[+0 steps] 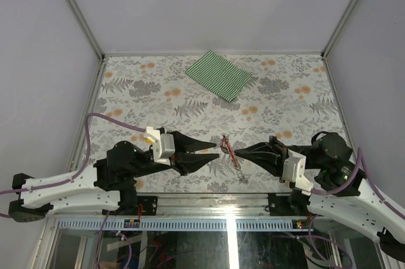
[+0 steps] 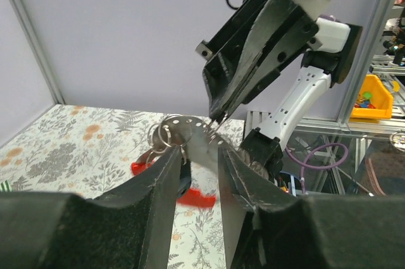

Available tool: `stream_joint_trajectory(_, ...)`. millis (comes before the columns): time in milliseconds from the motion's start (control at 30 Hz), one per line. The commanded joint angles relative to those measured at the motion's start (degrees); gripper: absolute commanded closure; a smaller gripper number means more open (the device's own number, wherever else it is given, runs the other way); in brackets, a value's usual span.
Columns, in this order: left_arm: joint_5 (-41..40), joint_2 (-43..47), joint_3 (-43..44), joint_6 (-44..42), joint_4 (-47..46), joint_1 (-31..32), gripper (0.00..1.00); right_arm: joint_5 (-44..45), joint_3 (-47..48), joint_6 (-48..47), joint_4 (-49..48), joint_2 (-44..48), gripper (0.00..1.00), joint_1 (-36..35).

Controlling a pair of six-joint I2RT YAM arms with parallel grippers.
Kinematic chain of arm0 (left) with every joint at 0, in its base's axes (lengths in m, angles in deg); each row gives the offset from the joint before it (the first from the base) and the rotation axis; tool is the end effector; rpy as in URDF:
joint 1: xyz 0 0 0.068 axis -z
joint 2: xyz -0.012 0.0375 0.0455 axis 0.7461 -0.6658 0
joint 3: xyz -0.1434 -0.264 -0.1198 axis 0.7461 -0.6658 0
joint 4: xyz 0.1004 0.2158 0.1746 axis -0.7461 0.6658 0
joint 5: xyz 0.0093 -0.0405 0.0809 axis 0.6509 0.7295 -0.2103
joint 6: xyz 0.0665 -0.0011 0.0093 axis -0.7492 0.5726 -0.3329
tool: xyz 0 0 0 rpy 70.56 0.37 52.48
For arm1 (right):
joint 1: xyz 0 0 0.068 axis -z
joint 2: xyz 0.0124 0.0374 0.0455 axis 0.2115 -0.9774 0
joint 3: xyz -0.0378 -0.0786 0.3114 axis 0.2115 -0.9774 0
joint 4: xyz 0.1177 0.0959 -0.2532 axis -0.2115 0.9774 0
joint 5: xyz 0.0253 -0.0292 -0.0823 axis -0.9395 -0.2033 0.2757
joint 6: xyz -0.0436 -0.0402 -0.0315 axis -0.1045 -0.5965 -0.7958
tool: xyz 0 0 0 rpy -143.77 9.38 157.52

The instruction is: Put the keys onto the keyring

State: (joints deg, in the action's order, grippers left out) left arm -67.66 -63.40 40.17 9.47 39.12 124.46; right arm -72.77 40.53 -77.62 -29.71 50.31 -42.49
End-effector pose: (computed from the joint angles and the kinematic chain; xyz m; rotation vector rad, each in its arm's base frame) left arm 0.0415 -0.1783 0.4260 0.9129 1.0421 -1.1095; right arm 0.0359 0.1087 0.4393 -1.3201 0.5016 0.7298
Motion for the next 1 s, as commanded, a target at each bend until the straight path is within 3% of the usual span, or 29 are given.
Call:
stream_joint_trajectory(0, 3.3, 1.5, 0.1, -1.2, -4.3, 0.3, 0.68, -0.9, -2.5, 7.4, -16.1, 0.8, 1.00, -0.4)
stream_joint_trajectory(467, 7.0, 0.6, 1.4, -2.0, -6.9, 0.4, 0.68, 2.6, -8.0, 26.9, -36.4, -1.0, 1.00, -0.4)
stream_joint_trajectory(967, 8.4, -1.6, 1.9, -4.7, -13.9, 0.3, 0.69, 0.7, -6.8, 28.8, -36.4, -3.0, 1.00, -0.3)
